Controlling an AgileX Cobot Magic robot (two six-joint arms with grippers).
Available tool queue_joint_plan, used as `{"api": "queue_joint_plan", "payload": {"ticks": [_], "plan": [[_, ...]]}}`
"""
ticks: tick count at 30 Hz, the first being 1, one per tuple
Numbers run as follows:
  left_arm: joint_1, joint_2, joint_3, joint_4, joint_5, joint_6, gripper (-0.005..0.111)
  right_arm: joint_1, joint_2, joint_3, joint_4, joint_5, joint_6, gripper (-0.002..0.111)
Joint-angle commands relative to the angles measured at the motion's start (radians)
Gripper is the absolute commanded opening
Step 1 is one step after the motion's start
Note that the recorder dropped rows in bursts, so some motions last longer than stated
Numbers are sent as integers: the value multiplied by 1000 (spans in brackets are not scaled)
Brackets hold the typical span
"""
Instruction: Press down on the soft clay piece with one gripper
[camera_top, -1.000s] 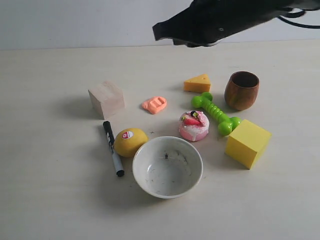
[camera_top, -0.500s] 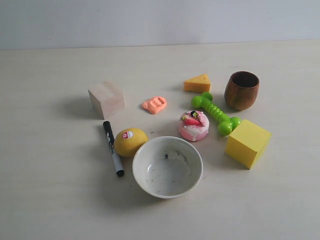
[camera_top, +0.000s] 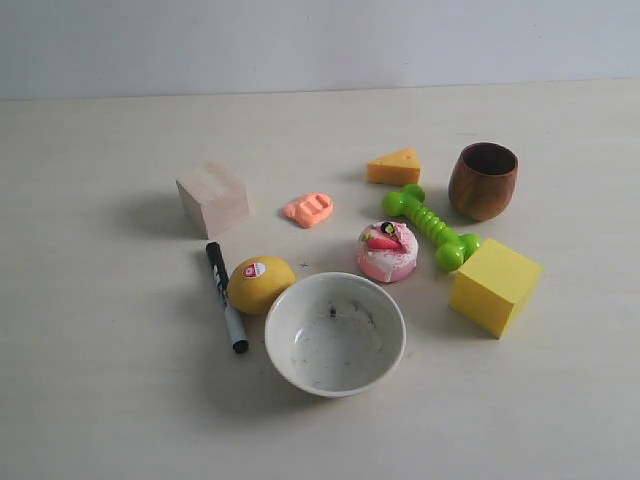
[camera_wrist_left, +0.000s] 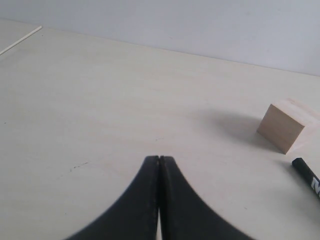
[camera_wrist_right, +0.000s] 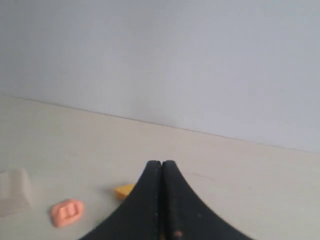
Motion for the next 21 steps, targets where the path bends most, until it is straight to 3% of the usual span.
{"api": "queue_joint_plan", "payload": {"ticks": [1,8,21], "plan": [[2,-6,-3,0,-9,-3,0,-174,-116,45,11,24,-36,0],[2,-6,-3,0,-9,-3,0,-382,-351,272,-12,-60,-36,0],[2,-6,-3,0,-9,-3,0,-401,-653,630,-16,-159,-29,0]]}}
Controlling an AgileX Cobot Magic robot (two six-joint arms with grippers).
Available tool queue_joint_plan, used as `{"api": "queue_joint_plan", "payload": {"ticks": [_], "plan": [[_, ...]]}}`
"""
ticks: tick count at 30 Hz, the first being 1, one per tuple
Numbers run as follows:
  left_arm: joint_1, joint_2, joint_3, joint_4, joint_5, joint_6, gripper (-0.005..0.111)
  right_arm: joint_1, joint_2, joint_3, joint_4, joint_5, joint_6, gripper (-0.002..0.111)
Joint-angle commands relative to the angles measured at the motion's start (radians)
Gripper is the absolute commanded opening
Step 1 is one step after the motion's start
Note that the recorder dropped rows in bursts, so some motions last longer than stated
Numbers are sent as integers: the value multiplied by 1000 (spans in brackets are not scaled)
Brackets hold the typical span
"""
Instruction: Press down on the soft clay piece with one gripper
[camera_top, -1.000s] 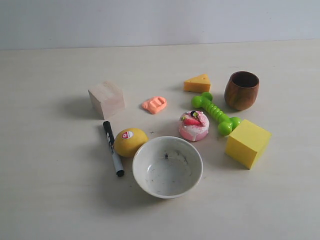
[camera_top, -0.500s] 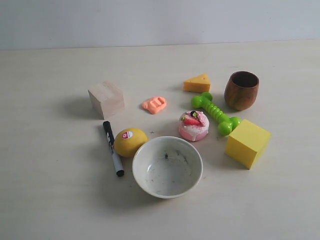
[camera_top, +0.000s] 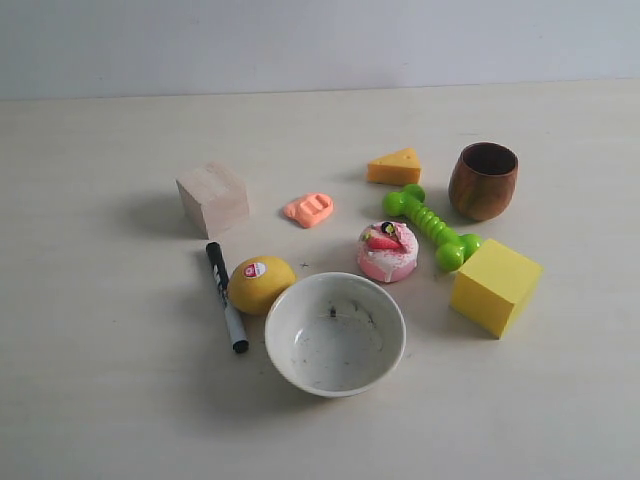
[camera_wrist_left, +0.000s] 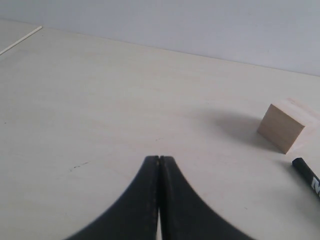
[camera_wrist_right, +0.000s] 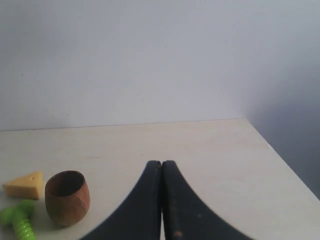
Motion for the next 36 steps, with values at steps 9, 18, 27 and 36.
{"api": "queue_joint_plan", "payload": {"ticks": [9,18,27,36], "plan": [[2,-6,-3,0,-9,-3,0,-6,-35,211,20,-159,13,0],[2,-6,-3,0,-9,-3,0,-6,-179,381,27,-196,23,0],[2,-6,-3,0,-9,-3,0,-6,-259,480,48,-205,-14,0],[2,-6,-3,0,-9,-3,0,-6,-279,487,81,-213,-68,0]]}}
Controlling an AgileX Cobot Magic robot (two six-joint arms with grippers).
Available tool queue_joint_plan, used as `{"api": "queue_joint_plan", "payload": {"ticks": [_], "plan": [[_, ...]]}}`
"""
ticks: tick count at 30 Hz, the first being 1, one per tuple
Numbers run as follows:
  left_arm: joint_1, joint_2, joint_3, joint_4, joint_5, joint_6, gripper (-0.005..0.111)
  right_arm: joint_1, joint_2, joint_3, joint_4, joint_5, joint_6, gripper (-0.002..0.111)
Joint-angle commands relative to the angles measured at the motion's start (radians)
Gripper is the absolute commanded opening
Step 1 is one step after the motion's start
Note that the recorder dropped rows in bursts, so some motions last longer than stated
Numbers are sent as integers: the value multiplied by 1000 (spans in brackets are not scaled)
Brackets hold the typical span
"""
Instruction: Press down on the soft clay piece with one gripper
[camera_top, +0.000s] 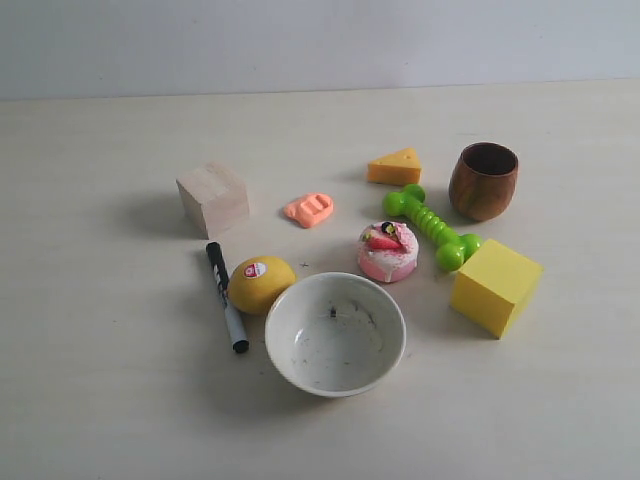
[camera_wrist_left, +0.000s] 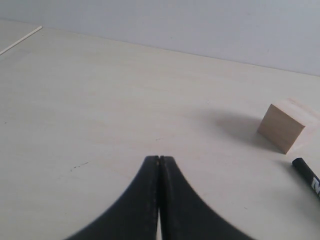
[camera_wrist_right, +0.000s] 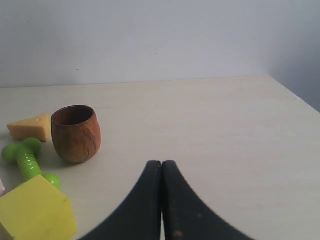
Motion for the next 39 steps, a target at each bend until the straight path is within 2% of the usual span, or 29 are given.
{"api": "queue_joint_plan", "payload": {"ticks": [1,13,39], "plan": [[2,-6,-3,0,-9,-3,0,-6,-4,5,46,-14,-65,0],[2,-6,-3,0,-9,-3,0,-6,-41,5,76,71,-66,0],[2,-6,-3,0,-9,-3,0,-6,-55,5,84,78,-58,0]]}}
